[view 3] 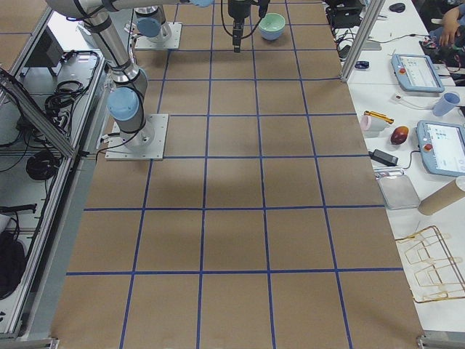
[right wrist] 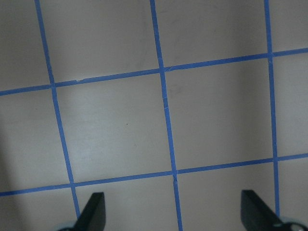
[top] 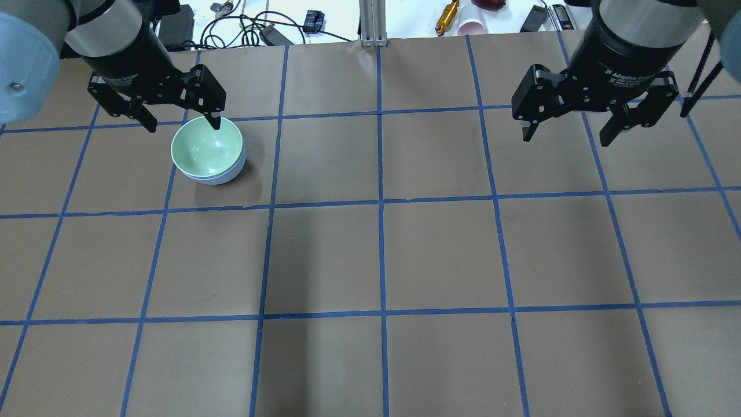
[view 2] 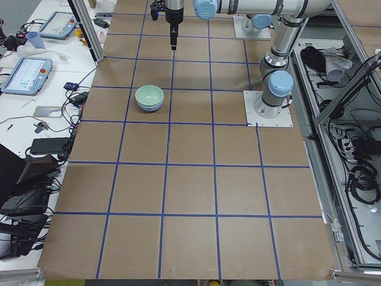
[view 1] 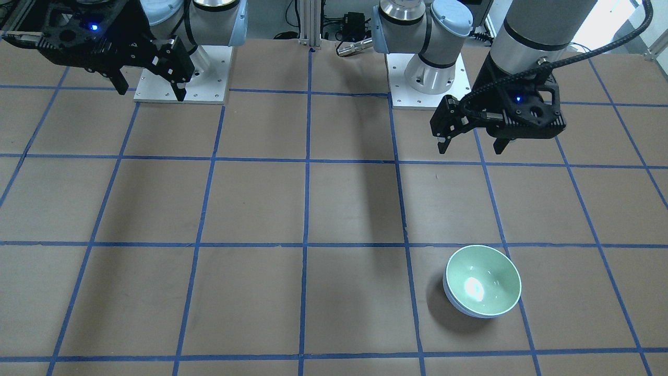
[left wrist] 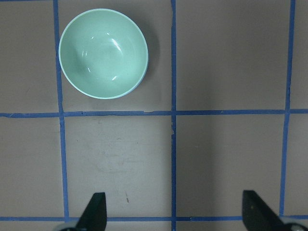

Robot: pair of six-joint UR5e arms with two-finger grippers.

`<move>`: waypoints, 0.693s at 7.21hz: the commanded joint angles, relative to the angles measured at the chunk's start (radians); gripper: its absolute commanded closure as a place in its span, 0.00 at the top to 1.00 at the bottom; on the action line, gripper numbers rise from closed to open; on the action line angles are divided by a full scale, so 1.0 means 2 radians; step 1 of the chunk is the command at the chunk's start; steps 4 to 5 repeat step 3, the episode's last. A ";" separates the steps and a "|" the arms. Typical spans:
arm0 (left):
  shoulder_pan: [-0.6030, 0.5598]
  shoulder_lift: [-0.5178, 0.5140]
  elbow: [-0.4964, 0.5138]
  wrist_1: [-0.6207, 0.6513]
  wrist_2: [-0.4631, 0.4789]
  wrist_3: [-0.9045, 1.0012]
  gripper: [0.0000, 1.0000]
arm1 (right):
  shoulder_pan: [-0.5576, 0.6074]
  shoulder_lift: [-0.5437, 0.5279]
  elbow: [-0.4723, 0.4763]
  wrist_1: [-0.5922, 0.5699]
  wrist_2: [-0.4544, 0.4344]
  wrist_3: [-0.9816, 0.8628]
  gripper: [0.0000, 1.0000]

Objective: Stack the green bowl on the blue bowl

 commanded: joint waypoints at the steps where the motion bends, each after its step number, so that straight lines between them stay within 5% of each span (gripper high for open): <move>1: 0.000 0.002 0.000 0.000 -0.002 0.000 1.00 | 0.000 0.000 0.000 0.000 0.000 0.000 1.00; 5: 0.000 0.001 0.000 0.000 0.000 0.000 1.00 | 0.000 0.000 0.000 0.001 0.000 0.000 1.00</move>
